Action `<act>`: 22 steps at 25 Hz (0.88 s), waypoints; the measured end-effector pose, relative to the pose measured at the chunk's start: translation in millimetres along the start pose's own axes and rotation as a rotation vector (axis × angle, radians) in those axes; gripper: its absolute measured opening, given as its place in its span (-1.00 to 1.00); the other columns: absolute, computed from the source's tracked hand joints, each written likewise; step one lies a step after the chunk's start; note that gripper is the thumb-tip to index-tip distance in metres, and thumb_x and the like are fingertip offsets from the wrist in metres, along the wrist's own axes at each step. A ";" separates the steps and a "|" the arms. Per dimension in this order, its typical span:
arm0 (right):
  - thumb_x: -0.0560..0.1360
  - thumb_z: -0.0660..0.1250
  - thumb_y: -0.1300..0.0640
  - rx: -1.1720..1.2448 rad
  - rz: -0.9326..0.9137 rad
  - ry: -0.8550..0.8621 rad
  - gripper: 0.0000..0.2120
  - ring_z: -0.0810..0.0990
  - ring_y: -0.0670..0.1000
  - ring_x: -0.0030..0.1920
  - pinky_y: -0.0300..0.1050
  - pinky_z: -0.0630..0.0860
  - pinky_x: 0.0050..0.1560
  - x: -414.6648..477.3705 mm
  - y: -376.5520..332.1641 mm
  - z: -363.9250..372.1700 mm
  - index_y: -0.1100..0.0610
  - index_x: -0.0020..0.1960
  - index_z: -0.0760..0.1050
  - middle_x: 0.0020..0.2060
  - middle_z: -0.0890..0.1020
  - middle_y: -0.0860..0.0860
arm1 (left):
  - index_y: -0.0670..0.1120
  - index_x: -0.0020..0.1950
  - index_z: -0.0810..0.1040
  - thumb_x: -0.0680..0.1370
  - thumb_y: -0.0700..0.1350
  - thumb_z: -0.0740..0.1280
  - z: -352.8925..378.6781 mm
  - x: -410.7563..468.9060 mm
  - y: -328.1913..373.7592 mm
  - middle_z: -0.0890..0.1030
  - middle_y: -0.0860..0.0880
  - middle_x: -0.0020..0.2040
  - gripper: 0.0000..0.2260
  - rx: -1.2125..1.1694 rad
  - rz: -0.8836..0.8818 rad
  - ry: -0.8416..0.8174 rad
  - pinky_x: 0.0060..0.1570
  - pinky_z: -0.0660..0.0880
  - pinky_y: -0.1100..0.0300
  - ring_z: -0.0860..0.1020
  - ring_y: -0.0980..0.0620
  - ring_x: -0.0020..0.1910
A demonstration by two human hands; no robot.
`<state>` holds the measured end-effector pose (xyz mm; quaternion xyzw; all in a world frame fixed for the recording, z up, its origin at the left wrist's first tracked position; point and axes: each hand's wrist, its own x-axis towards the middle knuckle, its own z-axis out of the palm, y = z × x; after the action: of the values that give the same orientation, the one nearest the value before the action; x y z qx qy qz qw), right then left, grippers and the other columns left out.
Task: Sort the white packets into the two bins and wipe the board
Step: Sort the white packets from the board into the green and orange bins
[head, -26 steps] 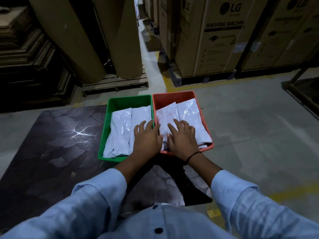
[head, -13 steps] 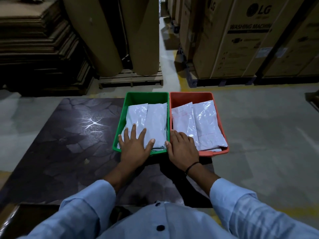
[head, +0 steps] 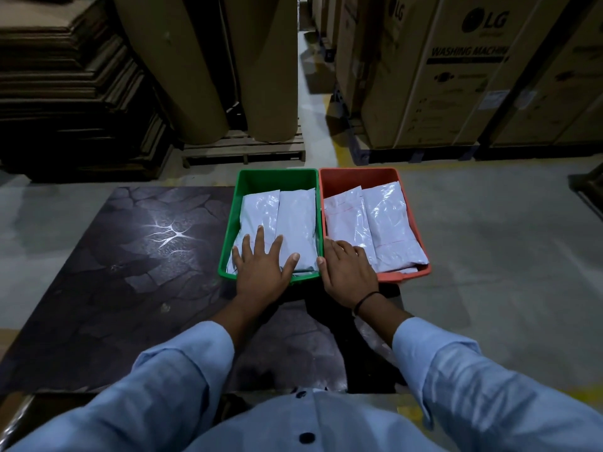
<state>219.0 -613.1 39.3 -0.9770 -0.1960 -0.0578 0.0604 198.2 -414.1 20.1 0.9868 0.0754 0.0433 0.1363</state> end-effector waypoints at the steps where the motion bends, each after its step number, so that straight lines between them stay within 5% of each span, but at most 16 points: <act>1: 0.64 -0.01 -0.06 -0.005 -0.001 -0.003 -0.51 0.49 0.13 0.25 0.10 0.40 0.20 4.0 1.0 -0.3 0.20 0.41 0.38 0.27 0.57 0.11 | 0.13 0.57 0.29 0.57 0.42 -0.07 -0.5 3.6 0.2 0.04 -0.09 0.67 -0.33 -0.002 -0.001 0.000 0.53 -0.06 -0.33 0.03 -0.27 0.62; 13: 0.63 -0.06 -0.08 0.009 -0.010 -0.012 -0.49 0.46 0.11 0.27 0.09 0.37 0.25 36.4 8.3 3.4 0.17 0.42 0.36 0.28 0.56 0.09 | 0.11 0.58 0.29 0.59 0.41 -0.02 -4.2 32.9 -0.7 0.01 -0.10 0.67 -0.35 -0.022 0.009 -0.041 0.54 -0.07 -0.32 0.01 -0.28 0.62; 22: 0.63 0.09 -0.06 0.154 -0.054 0.193 -0.54 0.45 0.23 0.33 0.15 0.34 0.36 49.4 -17.9 -4.6 0.21 0.36 0.46 0.34 0.52 0.16 | 0.09 0.57 0.30 0.58 0.39 -0.06 -33.9 15.5 -22.6 0.08 -0.11 0.66 -0.34 -0.023 0.007 0.054 0.53 -0.06 -0.35 0.05 -0.26 0.60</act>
<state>256.9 -578.8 52.3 -0.9537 -0.2196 -0.1381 0.1521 206.8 -381.2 47.4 0.9839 0.0752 0.0713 0.1454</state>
